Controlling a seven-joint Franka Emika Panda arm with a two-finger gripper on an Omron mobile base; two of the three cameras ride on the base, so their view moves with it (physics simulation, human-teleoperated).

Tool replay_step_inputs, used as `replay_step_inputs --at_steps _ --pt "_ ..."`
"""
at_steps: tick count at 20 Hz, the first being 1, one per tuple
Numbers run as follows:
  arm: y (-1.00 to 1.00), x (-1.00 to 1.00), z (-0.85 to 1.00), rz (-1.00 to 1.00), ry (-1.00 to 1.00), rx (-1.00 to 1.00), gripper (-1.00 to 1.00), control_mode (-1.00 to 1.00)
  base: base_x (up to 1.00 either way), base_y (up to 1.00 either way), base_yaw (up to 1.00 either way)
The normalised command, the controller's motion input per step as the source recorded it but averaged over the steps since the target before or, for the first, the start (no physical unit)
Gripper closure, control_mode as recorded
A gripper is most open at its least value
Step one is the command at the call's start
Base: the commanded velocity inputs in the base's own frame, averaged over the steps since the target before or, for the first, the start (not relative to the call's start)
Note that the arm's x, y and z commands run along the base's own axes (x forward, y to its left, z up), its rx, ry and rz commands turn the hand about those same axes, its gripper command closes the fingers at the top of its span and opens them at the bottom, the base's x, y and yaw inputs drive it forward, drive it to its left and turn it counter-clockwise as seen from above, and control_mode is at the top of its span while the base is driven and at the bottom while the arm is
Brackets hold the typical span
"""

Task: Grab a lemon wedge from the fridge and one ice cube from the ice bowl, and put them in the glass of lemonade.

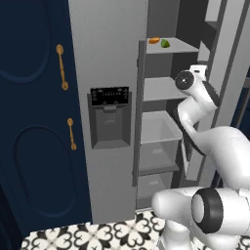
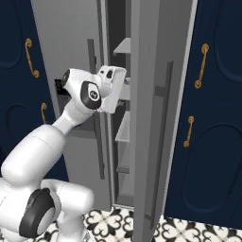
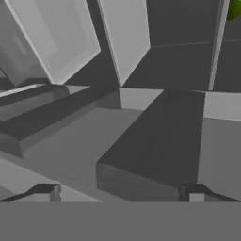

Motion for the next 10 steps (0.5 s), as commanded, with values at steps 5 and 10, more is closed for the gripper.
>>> replay_step_inputs --at_steps 5,10 --pt "-1.0 -0.09 -0.19 -0.09 0.03 -0.01 -1.0 -1.0 0.0 0.0 0.0" --pt "-1.0 -0.14 -0.24 -0.11 0.0 0.0 -1.0 -1.0 0.0 0.0 0.0"
